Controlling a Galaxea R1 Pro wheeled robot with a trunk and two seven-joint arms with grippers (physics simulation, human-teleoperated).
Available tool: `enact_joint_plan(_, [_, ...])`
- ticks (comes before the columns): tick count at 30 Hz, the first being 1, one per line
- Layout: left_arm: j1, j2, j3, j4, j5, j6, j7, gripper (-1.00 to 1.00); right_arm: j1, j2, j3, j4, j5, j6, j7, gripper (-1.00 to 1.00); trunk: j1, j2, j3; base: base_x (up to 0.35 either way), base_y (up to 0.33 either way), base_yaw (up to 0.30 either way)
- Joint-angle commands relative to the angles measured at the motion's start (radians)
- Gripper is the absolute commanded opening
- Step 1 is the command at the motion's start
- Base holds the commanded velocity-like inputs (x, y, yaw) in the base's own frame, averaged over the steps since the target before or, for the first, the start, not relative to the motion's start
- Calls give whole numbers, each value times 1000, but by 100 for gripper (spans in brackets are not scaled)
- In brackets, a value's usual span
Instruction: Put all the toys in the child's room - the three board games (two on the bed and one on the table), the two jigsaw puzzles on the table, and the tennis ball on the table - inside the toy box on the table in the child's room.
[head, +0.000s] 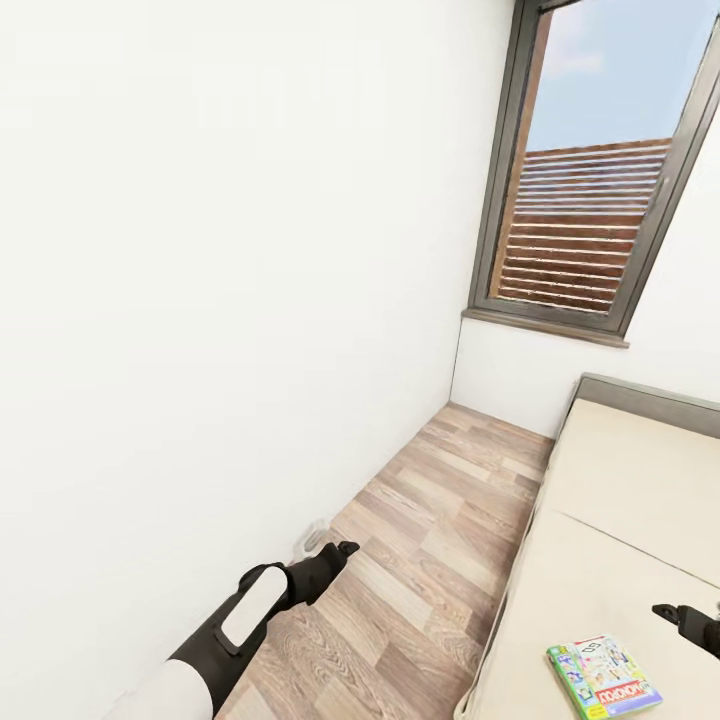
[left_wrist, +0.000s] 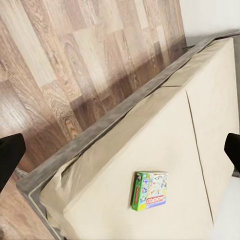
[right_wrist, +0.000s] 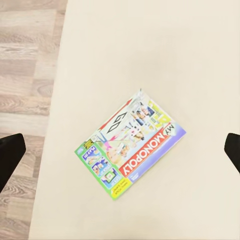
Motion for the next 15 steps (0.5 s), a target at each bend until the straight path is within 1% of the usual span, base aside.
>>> enact_joint_plan(1, [-1,0,-2,-2,11,1,9,100,-1,1,-5,-1,-4,8,1,100,4,-9,-5,0,0,0])
enact_joint_plan(10, [-1,0,-2,-2,12,1,9,100,-1,3,-8,1,-5,15,-3,100,39,-72,-35,0,0,0])
enact_joint_plan(12, [-1,0,-2,-2,12,1,9,100,-1,3,-8,1,-6,30,-4,100,46,-86,-44,0,0,0])
enact_joint_plan(15, [-1,0,-2,-2,11,1,9,100,-1,4,-9,2,-6,83,-6,100,58,-107,-57,0,0,0])
